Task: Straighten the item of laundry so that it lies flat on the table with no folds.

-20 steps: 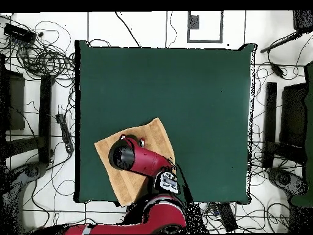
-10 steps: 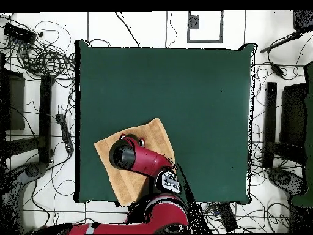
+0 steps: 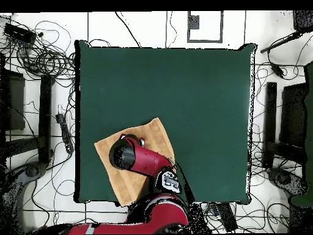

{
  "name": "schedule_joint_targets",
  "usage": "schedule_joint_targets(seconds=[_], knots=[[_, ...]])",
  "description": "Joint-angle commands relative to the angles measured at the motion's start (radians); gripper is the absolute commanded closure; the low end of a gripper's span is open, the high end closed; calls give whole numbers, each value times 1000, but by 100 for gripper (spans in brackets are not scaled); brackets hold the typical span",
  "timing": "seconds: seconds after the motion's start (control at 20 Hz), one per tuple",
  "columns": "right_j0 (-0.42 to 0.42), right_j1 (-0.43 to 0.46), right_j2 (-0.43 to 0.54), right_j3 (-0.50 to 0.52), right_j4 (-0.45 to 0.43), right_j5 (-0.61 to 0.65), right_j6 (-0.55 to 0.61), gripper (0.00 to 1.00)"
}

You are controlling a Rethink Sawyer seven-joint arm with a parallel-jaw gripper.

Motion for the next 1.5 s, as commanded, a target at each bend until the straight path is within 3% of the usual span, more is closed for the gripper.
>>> schedule_joint_targets(seconds=[0.05,0.45,0.65,0.85,1.1,1.35,1.5], knots=[[56,98,250,-54,57,93,218,0],[116,104,219,-99,118,161,245,0],[164,94,200,-114,203,231,320,0],[208,122,160,-150,239,241,309,0],[195,114,164,-132,229,241,252,0],[113,41,208,-2,197,207,228,0],[62,-1,201,68,133,203,166,0]])
